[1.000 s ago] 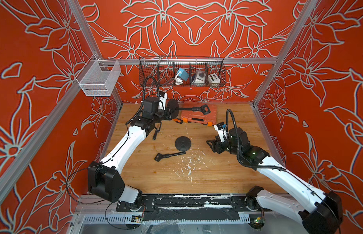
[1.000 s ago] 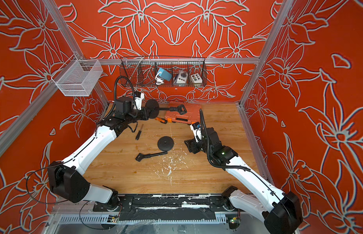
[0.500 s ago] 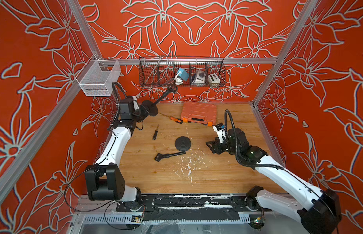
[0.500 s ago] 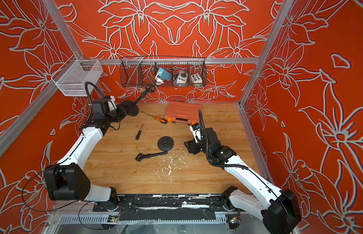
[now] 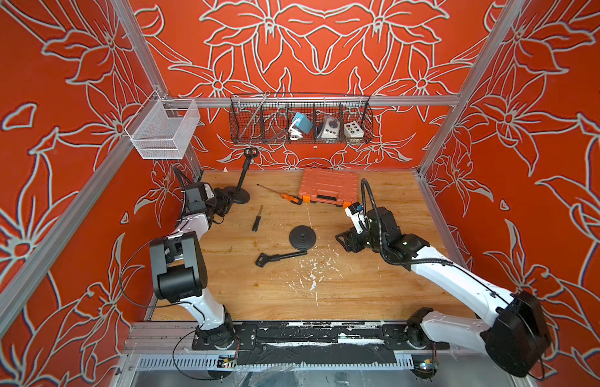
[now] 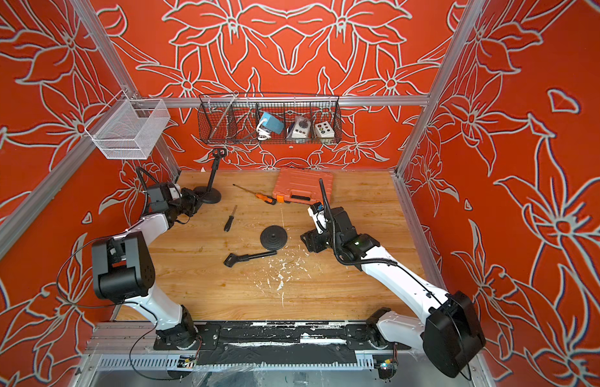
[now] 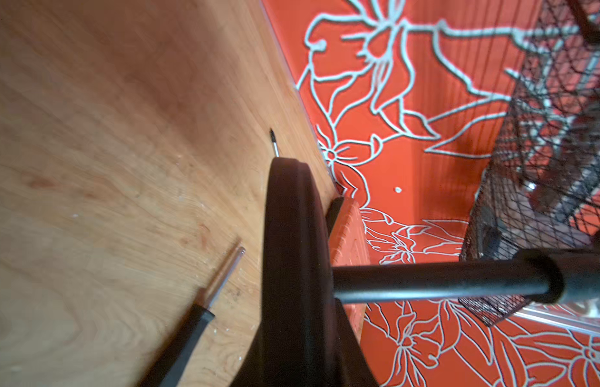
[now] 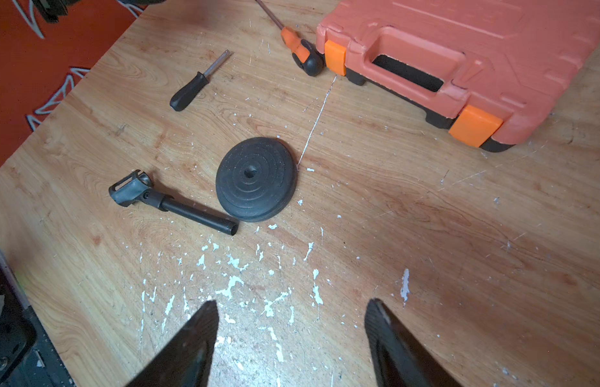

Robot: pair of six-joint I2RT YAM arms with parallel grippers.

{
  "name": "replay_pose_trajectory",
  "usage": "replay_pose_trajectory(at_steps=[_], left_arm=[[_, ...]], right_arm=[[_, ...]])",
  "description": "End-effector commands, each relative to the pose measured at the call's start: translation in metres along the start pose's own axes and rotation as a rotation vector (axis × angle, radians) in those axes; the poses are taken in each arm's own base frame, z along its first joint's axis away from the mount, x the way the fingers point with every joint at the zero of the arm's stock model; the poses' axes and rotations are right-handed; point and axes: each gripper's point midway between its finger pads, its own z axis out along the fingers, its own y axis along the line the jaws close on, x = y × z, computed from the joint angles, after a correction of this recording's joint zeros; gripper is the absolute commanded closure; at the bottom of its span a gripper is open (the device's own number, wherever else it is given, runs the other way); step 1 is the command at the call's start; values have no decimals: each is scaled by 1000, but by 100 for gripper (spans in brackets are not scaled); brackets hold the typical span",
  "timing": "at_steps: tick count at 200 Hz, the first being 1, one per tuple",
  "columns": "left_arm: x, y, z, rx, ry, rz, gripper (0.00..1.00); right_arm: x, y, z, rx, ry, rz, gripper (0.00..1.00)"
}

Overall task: Assemble a microphone stand
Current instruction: Place the microphone stand at the center of the board.

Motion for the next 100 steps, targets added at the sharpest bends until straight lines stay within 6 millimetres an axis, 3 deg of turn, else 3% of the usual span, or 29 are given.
replay_pose_trajectory(at_steps=[1,48,100], left_arm=[[-36,-34,-1,133,-56,67,100],[-47,3,37,108,-10,8,99],[-53,34,55,49,-3,-39,90]], right_arm=[[-15,0,-4,8,-8,-13,28],[-16,-3,5,21,22,-15,28],[-12,-6,16,24,70,-14,29]])
